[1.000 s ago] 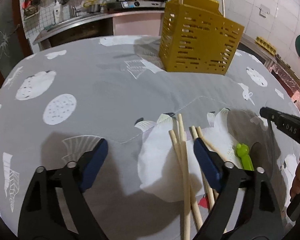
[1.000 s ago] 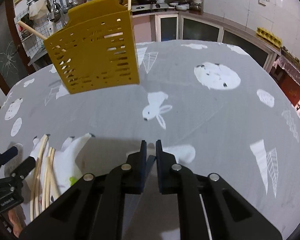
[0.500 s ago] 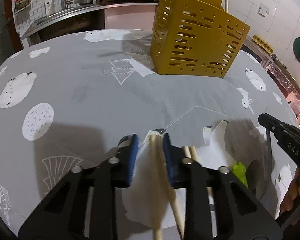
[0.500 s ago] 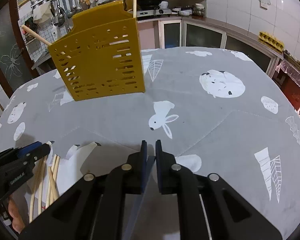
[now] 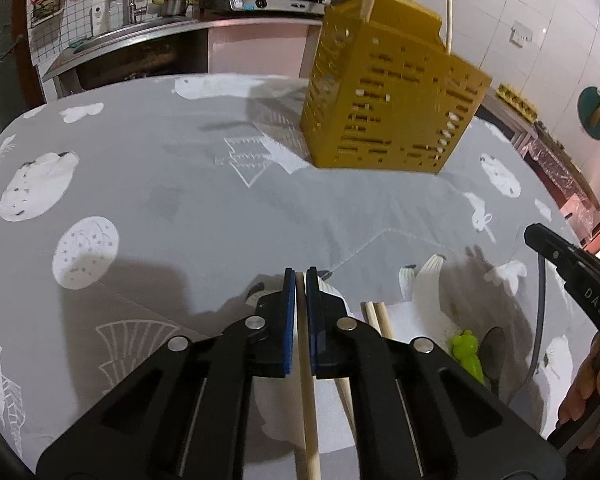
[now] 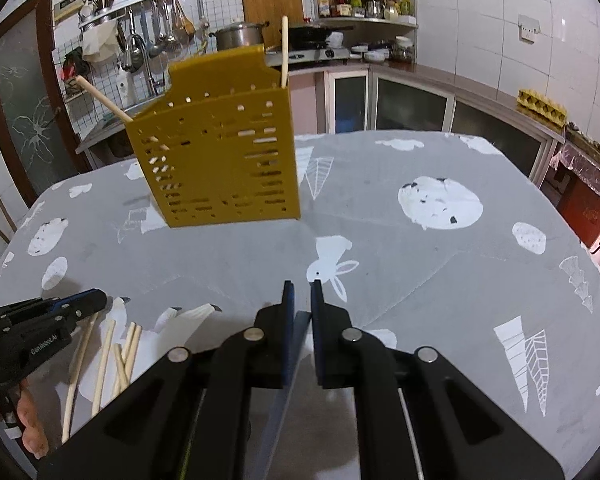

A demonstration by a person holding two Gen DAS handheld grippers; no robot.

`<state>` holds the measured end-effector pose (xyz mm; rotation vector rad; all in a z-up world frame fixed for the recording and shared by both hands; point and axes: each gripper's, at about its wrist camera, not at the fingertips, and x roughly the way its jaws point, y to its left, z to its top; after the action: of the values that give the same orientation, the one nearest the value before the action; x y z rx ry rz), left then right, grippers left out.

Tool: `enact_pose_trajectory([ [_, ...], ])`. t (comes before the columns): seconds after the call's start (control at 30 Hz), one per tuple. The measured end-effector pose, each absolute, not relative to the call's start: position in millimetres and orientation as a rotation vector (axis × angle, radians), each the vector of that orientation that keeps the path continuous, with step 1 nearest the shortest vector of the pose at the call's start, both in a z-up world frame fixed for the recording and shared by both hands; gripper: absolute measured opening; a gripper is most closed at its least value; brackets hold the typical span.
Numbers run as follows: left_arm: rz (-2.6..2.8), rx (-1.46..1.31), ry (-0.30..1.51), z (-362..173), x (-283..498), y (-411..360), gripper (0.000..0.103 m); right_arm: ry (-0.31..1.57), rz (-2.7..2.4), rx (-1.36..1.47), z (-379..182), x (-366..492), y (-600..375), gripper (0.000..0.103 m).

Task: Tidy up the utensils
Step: 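Lift the chopstick with the left tool while the right tool carries the blue spoon toward the holder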

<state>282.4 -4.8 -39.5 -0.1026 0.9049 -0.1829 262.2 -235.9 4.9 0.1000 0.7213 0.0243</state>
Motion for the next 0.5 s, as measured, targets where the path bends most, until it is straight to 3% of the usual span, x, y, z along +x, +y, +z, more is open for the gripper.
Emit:
enact_pose_trajectory([
  [0.5,-0.196,-0.125,0.592,47,226,14,0.003,0.510,0.013,0.080,54,221,-241,0.008],
])
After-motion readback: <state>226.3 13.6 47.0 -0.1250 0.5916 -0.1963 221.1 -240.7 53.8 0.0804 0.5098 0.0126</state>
